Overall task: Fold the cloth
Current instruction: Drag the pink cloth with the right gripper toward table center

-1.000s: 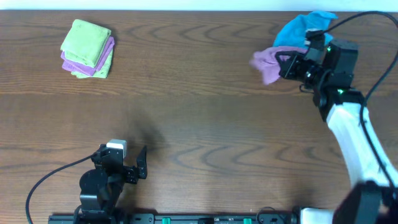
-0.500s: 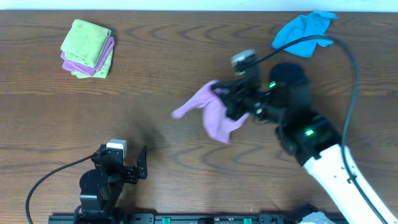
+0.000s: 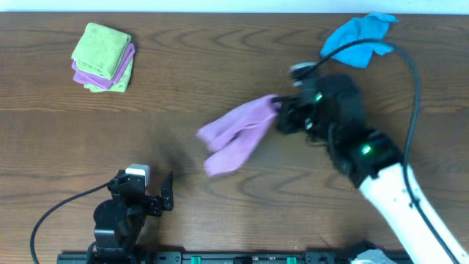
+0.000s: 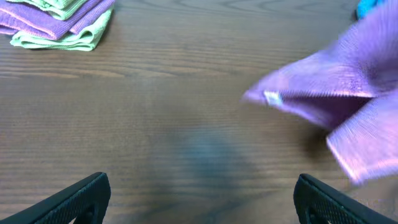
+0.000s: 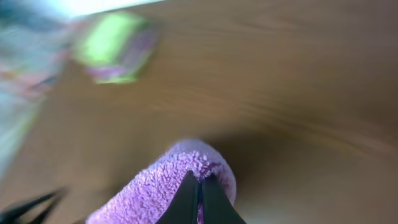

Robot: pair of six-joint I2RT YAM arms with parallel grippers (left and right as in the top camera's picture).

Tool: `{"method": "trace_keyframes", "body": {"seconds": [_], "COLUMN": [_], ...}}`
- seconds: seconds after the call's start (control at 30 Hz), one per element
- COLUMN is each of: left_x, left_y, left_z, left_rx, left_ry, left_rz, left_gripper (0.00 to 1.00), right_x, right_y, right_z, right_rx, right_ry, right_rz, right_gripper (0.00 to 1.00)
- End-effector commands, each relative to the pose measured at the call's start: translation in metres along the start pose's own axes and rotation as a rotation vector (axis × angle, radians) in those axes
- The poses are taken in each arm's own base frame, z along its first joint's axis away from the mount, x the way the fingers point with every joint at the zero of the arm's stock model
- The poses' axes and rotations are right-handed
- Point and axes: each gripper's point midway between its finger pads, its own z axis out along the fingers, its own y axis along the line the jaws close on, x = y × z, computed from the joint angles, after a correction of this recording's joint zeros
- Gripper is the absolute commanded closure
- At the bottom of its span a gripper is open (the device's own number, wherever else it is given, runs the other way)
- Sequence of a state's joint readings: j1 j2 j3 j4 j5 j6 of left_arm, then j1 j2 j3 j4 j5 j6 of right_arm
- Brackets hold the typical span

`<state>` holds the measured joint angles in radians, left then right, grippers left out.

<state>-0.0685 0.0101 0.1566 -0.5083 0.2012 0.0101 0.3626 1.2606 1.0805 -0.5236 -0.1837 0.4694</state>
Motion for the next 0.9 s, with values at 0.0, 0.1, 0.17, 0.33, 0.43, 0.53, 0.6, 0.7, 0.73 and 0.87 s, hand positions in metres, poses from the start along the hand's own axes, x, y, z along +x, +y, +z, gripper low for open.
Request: {"method": "trace_keyframes", "body": {"seconds": [0.0,0.1,0.17,0.33,0.43,0.53,0.6,0.7,0.73,0.87], "left_x": [0.005,0.005,0.005,0.005,0.005,0.005,0.005,0.005,0.005,0.005], "left_y": [0.002,0.002,0.002,0.002,0.002,0.002,0.002,0.002,0.002,0.002], "left_z": [0.002,0.002,0.002,0.002,0.002,0.002,0.002,0.002,0.002,0.002], "left_rx": [-0.007,-0.007,-0.007,-0.007,-0.007,-0.007,-0.007,-0.007,-0.007,-0.007], "left_ry": [0.008,0.008,0.008,0.008,0.008,0.008,0.008,0.008,0.008,0.008], "left_rz": [-0.006,-0.006,-0.006,-0.006,-0.006,-0.006,-0.006,-0.006,-0.006,-0.006], "left_gripper": [0.05,0.05,0.05,0.05,0.05,0.05,0.05,0.05,0.05,0.04], "right_x": [-0.008,0.0,0.002,0.012,0.027,0.041,0.047,0.047,0.045,0.041], "right_y": [-0.089,-0.103,-0.105,-0.096,-0.083,-0.072,-0.068,-0.075,-0.082,-0.098], "right_z": [0.009,0.025,0.027,0.028,0.034,0.046,0.06,0.079,0.084,0.109], "right_rx": [0.305,0.249,0.247,0.232,0.205,0.201,0.217,0.282,0.326,0.385], "right_ry": [-0.026,0.058,0.07,0.127,0.189,0.238,0.252,0.245,0.233,0.23], "right_rz": [0.226,0.273,0.249,0.073,-0.071,-0.208,-0.279,-0.368,-0.385,-0.507], "right_gripper": [0.83,0.01,0.01,0.01,0.08,0.13,0.18,0.18,0.18,0.2]}}
